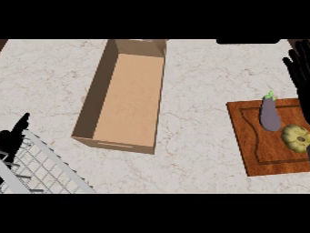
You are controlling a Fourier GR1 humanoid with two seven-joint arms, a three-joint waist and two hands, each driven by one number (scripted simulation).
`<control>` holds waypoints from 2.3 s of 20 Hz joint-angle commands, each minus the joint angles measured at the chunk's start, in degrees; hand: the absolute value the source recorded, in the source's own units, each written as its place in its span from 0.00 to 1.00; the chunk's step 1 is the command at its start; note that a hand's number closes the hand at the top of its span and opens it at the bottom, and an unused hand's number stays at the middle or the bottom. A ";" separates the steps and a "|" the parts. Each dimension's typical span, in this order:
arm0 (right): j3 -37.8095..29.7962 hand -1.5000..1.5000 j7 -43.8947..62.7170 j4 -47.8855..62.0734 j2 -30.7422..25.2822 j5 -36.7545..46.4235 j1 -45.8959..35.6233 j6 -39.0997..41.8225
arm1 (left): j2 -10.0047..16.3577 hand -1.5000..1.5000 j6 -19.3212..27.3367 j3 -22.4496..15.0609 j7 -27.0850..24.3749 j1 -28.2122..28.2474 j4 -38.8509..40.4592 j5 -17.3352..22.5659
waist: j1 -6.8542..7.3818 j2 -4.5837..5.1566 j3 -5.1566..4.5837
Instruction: Pick the squash from the cutting board and place it in the cardboard box
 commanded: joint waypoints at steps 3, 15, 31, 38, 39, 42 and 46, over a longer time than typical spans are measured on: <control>7.18 0.00 -5.08 0.11 -9.11 -1.20 1.47 23.20 | 0.93 0.50 2.13 1.74 -2.03 -4.15 1.08 -2.54 | 1.59 0.30 0.98; 13.76 0.00 -38.21 0.66 -28.37 13.60 0.90 48.06 | 0.80 0.50 8.53 0.27 1.96 -9.22 -0.35 -3.72 | 2.46 1.41 1.72; 29.99 0.00 -62.36 2.03 -45.66 53.47 -2.33 22.70 | -1.11 0.50 11.41 -2.70 -1.09 -10.31 1.25 -4.03 | 3.99 1.38 1.18; 35.89 0.00 -64.33 14.91 -44.29 67.88 -7.25 14.62 | 0.61 0.50 8.19 -2.52 -3.22 -10.46 3.95 -3.03 | 5.00 1.08 1.02; 37.37 0.00 -63.39 14.90 -42.19 69.53 -6.79 13.77 | 0.23 0.50 9.24 -2.28 -4.16 -10.61 4.62 -3.85 | 4.16 0.80 0.99; 38.01 0.00 -64.32 21.63 -38.77 74.24 -10.40 10.97 | -0.05 0.50 8.06 -1.52 -3.62 -11.80 5.74 -2.92 | 3.62 0.69 0.98; 38.83 0.00 -64.06 25.54 -34.45 78.12 -12.18 8.96 | 0.38 0.50 8.14 -0.41 -6.52 -8.92 6.21 -3.46 | 2.94 0.36 0.93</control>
